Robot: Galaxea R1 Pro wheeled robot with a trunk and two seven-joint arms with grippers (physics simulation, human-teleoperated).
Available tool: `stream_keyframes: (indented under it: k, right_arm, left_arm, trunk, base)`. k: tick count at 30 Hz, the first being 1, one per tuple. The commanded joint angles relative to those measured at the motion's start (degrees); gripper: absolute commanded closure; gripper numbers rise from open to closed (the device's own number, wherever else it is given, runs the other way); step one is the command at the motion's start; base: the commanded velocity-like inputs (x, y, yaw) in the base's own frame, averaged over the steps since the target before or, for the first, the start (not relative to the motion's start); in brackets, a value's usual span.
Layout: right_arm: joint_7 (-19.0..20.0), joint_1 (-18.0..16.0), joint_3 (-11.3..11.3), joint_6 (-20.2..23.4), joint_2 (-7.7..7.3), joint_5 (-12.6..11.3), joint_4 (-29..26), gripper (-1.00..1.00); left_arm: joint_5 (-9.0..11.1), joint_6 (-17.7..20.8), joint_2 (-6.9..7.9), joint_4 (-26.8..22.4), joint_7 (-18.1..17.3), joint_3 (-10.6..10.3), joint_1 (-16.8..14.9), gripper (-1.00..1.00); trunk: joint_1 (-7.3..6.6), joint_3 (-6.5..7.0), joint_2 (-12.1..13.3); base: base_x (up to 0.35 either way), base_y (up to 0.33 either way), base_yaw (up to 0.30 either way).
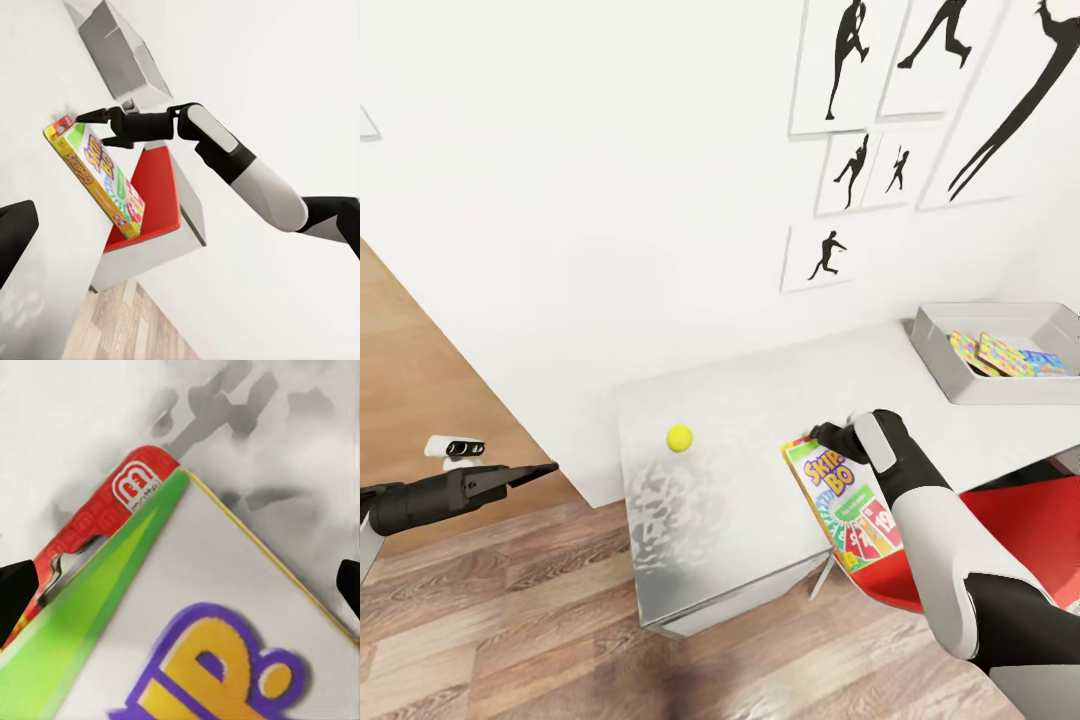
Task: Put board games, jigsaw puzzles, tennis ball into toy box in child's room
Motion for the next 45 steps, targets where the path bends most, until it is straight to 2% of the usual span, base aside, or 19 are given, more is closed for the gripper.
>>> stream_keyframes:
  k: [1, 6, 17, 21, 23, 26, 27, 29, 30, 31, 32, 35, 36, 37, 38, 41, 45]
  right_arm:
    - [-0.49, -0.04, -0.06, 0.12, 0.01, -0.69, -0.19, -1.0]
    - [-0.52, -0.04, -0.37, 0.25, -0.27, -0.93, -0.66, -1.0]
    - [-0.28, 0.04, -0.47, 1.82, -0.46, -1.21, -6.2, -1.0]
    - [2.14, 0.67, -0.49, 3.7, -0.43, -1.27, -9.73, -1.0]
    - [4.35, 2.04, -0.53, 5.33, -0.42, -1.4, -13.42, -1.0]
    - [9.2, 6.07, -0.67, 10.1, -0.44, -3.51, -23.44, -1.0]
    - [9.95, 6.89, -0.73, 10.91, -0.45, -4.19, -25.27, -1.0]
    - [12.73, 10.73, -1.25, 13.88, -0.51, -7.64, -32.56, -1.0]
    - [13.3, 11.86, -1.51, 14.48, -0.53, -8.64, -34.36, -1.0]
    - [14.92, 15.64, -2.42, 15.69, -0.56, -11.79, -39.55, -1.0]
    - [15.44, 17.02, -2.7, 15.94, -0.57, -12.86, -41.18, -1.0]
    - [19.57, 25.29, -3.93, 16.4, -0.55, -18.76, -48.49, -1.0]
    - [20.62, 26.48, -4.09, 16.4, -0.54, -19.58, -49.15, -1.0]
    - [24.38, 29.46, -4.51, 16.4, -0.52, -21.38, -50.45, -1.0]
    - [25.84, 30.26, -4.6, 16.37, -0.52, -21.76, -50.73, -1.0]
    - [35.22, 34.25, -4.89, 15.78, -0.51, -22.8, -51.57, -1.0]
    - [47.27, 40.24, -4.95, 9.66, -0.57, -22.94, -51.88, -1.0]
  left_arm:
    - [0.0, 0.61, 0.01, -0.02, -0.2, -0.02, -0.02, -1.0]
    - [0.02, 0.54, 0.02, 0.05, -0.2, -0.01, -0.02, -1.0]
    - [0.1, 0.52, 0.06, 0.07, -0.2, 0.04, -0.02, -1.0]
    - [0.01, 0.52, 0.06, 0.07, -0.2, 0.06, -0.02, -1.0]
    - [-0.03, 0.52, 0.06, 0.07, -0.2, 0.06, -0.02, -1.0]
    - [-0.06, 0.52, 0.06, 0.07, -0.2, 0.12, -0.02, -1.0]
    - [-0.05, 0.52, 0.06, 0.07, -0.2, 0.13, -0.02, -1.0]
    - [-0.02, 0.52, 0.06, 0.07, -0.2, 0.14, -0.02, -1.0]
    - [-0.03, 0.52, 0.06, 0.07, -0.2, 0.14, -0.02, -1.0]
    - [-0.02, 0.52, 0.06, 0.07, -0.2, 0.17, -0.02, -1.0]
    - [-0.03, 0.52, 0.06, 0.07, -0.2, 0.19, -0.02, -1.0]
    - [0.0, 0.49, 0.08, 0.07, -0.2, 0.22, -0.02, -1.0]
    - [0.01, 0.48, 0.09, 0.07, -0.2, 0.23, -0.02, -1.0]
    - [0.01, 0.46, 0.08, 0.07, -0.2, 0.23, -0.02, -1.0]
    - [0.01, 0.45, 0.07, 0.07, -0.2, 0.23, -0.02, -1.0]
    - [0.02, 0.44, 0.09, 0.09, -0.2, 0.24, -0.02, -1.0]
    - [-0.01, 0.43, 0.08, 0.12, -0.2, 0.24, -0.02, -1.0]
  trunk:
    - [0.03, -0.02, -0.1]
    - [0.03, 0.39, -0.1]
    - [0.03, 1.32, -0.1]
    - [0.03, 1.66, -0.1]
    - [0.03, 1.83, -0.1]
    - [0.03, 2.08, -0.1]
    - [0.03, 2.17, -0.1]
    - [0.03, 2.34, -0.1]
    - [0.03, 2.42, -0.1]
    - [0.03, 2.51, -0.1]
    - [0.03, 2.59, -0.1]
    - [0.03, 2.85, -0.1]
    - [0.03, 2.93, -0.1]
    - [0.03, 3.01, -0.1]
    - [0.03, 3.1, -0.1]
    - [0.03, 3.36, -0.1]
    - [0.03, 3.71, -0.1]
  base:
    - [0.0, 0.0, -0.102]
    - [0.0, 0.0, -0.121]
    - [0.0, 0.0, -0.139]
    - [0.0, 0.0, -0.142]
    - [0.0, -0.019, -0.142]
    - [0.0, -0.043, -0.142]
    - [0.0, -0.055, -0.142]
    - [0.0, -0.063, -0.142]
    - [0.0, -0.066, -0.142]
    - [0.0, -0.06, -0.142]
    - [0.0, -0.057, -0.142]
    - [0.0, -0.065, -0.141]
    - [0.0, -0.068, -0.138]
    - [0.0, -0.069, -0.131]
    - [0.0, -0.07, -0.127]
    - [0.0, -0.06, -0.105]
    - [0.0, -0.016, -0.058]
